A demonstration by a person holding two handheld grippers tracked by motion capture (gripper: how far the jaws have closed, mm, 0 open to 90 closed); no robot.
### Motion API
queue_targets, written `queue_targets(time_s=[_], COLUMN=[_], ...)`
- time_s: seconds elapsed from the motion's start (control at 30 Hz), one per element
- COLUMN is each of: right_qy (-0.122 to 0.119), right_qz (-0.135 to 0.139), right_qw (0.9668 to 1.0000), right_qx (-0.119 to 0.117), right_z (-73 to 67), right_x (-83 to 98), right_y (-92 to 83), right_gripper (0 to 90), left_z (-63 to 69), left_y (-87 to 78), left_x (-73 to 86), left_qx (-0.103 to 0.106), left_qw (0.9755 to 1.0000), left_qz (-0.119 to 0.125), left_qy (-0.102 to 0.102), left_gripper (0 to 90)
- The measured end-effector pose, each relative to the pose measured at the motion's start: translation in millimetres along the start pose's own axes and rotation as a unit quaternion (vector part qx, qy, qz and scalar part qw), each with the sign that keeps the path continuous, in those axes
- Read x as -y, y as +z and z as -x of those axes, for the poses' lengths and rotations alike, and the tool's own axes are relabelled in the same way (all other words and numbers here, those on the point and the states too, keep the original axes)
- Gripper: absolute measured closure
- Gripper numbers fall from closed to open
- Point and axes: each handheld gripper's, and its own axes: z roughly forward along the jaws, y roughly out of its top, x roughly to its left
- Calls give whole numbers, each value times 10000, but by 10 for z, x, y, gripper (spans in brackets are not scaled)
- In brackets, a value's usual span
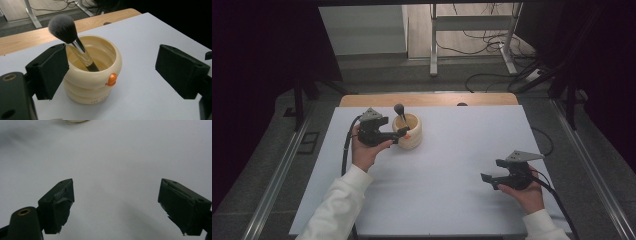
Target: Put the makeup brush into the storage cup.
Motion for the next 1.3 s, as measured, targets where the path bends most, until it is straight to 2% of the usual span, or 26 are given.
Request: queue_targets(time_s=[0.2, 0.6, 1.3], right_qy=[3, -5, -14], right_qz=[26, 21, -18], right_qw=[10000, 10000, 10000], right_qx=[7, 16, 22], right_z=[4, 11, 9], right_x=[-4, -4, -5], right_y=[-14, 3, 14], right_gripper=[143, 143, 143], left_z=[-9, -44, -145], left_y=[-61, -192, -380], left_x=[68, 226, 629], left_qx=[1, 58, 110], left_qw=[10000, 10000, 9996], left_qz=[-74, -56, -205], left_qy=[-3, -52, -187], left_gripper=[123, 136, 143])
